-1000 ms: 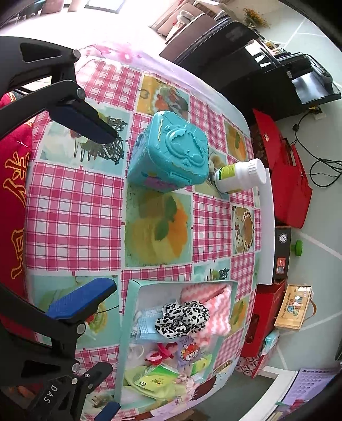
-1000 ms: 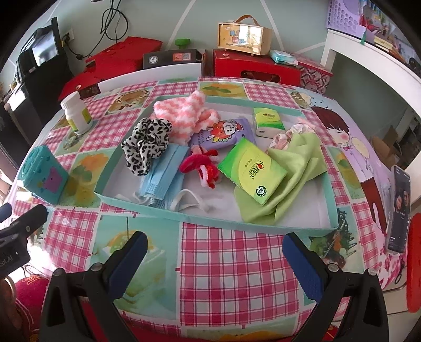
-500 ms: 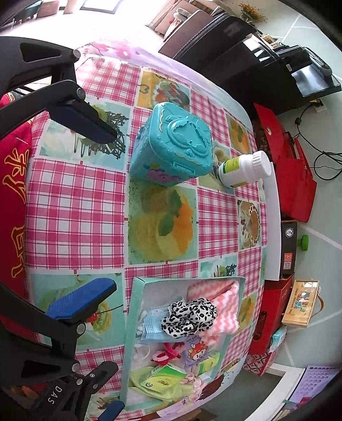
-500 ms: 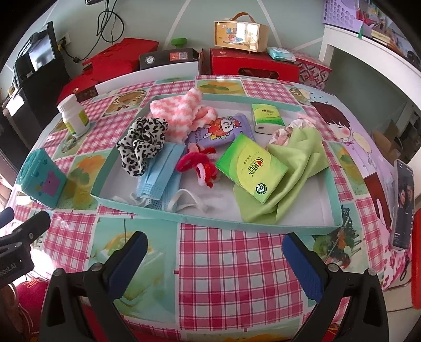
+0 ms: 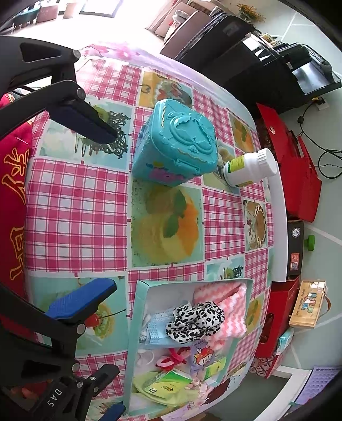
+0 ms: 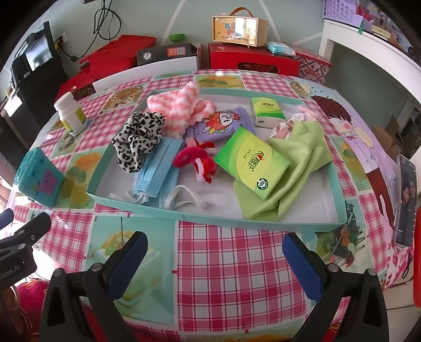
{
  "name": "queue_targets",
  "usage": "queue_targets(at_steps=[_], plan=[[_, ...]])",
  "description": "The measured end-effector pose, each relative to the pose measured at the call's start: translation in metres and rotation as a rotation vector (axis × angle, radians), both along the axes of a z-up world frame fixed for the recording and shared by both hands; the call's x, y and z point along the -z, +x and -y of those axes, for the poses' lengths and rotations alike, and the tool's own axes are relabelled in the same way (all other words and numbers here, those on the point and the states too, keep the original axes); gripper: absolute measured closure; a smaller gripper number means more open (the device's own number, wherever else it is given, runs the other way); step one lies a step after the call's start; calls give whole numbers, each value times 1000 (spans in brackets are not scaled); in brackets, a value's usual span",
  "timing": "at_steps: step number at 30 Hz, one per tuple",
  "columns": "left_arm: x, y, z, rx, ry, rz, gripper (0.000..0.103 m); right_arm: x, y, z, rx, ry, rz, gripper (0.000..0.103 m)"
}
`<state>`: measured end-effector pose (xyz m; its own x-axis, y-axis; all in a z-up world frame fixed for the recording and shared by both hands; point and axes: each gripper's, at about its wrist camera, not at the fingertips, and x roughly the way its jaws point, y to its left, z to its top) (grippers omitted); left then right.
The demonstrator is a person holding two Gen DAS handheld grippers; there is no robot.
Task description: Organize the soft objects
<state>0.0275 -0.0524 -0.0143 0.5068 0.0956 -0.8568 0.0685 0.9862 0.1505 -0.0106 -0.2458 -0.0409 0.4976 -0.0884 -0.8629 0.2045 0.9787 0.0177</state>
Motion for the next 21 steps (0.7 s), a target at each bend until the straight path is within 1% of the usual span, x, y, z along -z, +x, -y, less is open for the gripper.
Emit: queue_targets(at_steps=[16, 21], plan=[[3, 2, 1, 2, 5, -19, 1, 2, 1, 0, -2, 2, -5, 0], [1, 0, 3, 15, 13, -4, 1, 2, 1, 0, -2, 2, -5, 0]])
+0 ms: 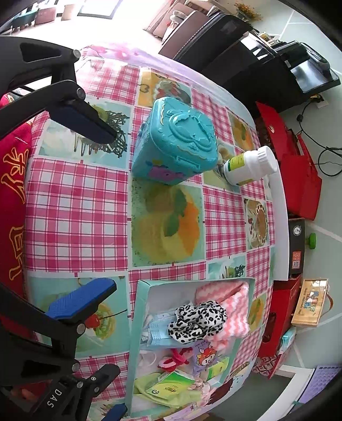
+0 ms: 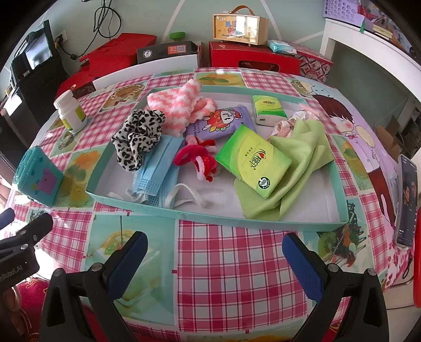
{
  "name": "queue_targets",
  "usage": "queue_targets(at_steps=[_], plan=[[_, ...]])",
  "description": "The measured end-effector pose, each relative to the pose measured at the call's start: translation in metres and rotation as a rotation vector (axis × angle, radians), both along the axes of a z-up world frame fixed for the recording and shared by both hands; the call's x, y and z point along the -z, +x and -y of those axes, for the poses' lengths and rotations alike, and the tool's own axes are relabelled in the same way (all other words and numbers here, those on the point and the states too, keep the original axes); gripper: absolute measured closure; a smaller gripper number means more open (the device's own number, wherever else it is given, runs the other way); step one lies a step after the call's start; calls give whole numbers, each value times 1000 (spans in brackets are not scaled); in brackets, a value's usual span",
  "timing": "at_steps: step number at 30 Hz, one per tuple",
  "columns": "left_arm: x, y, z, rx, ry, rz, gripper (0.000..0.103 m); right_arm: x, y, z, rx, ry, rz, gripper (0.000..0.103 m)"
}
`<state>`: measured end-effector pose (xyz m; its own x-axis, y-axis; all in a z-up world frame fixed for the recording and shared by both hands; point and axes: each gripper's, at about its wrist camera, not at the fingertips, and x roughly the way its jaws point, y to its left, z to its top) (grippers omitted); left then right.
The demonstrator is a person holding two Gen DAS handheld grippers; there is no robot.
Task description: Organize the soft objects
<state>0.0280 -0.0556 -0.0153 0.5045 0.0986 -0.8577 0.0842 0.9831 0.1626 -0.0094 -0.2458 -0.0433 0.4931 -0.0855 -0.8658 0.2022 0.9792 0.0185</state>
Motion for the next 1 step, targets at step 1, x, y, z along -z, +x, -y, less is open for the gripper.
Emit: queue_targets(at_steps=[1], plan=[[0, 0, 0, 3, -1, -3, 1, 0, 0, 0, 0, 0, 0, 0]])
